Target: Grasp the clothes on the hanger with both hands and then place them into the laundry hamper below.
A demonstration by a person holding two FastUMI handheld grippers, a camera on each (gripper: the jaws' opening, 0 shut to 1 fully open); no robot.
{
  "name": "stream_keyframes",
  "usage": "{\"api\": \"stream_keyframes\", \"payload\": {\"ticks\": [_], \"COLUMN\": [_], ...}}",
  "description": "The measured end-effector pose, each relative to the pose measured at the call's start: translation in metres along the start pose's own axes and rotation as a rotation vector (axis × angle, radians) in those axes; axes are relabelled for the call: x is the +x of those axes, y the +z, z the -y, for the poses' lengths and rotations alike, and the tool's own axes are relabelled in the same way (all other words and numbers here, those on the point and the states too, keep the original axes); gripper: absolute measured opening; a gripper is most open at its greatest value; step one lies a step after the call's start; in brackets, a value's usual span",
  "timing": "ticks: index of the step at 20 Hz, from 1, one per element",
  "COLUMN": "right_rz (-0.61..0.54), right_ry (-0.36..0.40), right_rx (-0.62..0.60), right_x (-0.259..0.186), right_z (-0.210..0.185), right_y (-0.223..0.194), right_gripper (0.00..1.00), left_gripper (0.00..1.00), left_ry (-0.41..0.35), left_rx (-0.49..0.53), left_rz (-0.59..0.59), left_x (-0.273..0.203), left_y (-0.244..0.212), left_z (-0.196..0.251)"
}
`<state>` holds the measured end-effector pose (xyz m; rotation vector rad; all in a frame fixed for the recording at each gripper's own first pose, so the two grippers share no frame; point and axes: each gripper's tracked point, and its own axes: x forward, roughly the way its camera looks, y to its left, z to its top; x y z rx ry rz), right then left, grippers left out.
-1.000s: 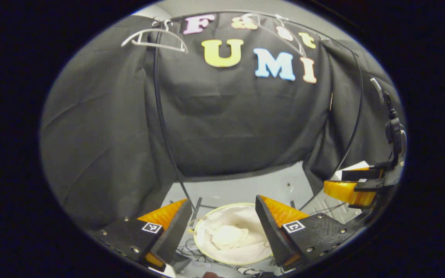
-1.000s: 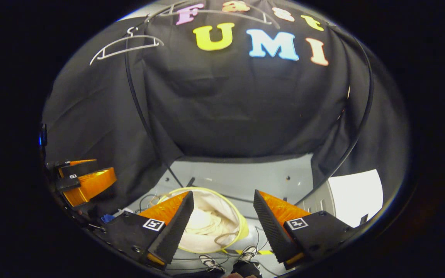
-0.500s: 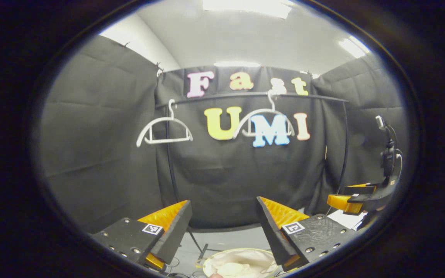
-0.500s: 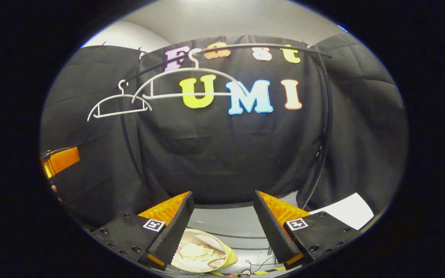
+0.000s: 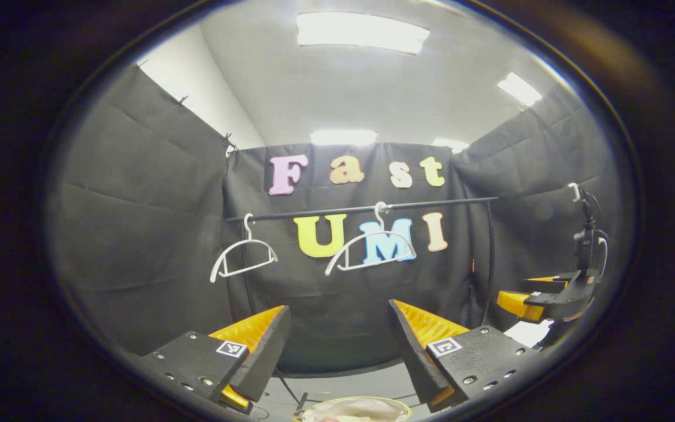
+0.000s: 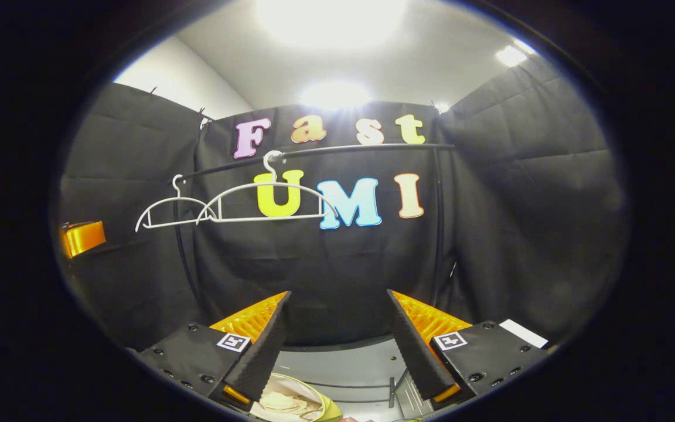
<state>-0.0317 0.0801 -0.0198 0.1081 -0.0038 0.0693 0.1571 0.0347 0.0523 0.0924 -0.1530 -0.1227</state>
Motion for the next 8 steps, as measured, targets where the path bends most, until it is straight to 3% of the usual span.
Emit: {"api": "stream_keyframes", "payload": {"ticks": [2, 3, 4, 7, 8], "right_rz": [0.020, 0.022, 0.020, 0.006, -0.006], "right_ry": [-0.025, -0.043, -0.064, -0.077, -0.077], "right_rx": [-0.020, -0.041, -0.052, -0.045, -0.041], "right_x": [-0.010, -0.013, -0.014, -0.018, -0.019], "right_z": [0.010, 0.016, 0.024, 0.027, 0.027], "right_y": [0.005, 0.006, 0.005, -0.008, -0.013], "right_gripper": [0.92, 0.98, 0.92, 0.92, 0.98], "left_gripper": [0.96, 0.96, 0.96, 0.96, 0.96], "left_ry": [-0.006, -0.005, -0.003, 0.011, 0.015], "left_rx": [-0.013, -0.020, -0.028, -0.050, -0.054], "left_rz": [-0.021, -0.033, -0.038, -0.042, -0.048], "left_x": [-0.018, -0.022, -0.025, -0.023, -0.022], "left_y": [-0.006, -0.012, -0.015, -0.023, -0.025], "left_z": [0.015, 0.018, 0.020, 0.018, 0.016]}}
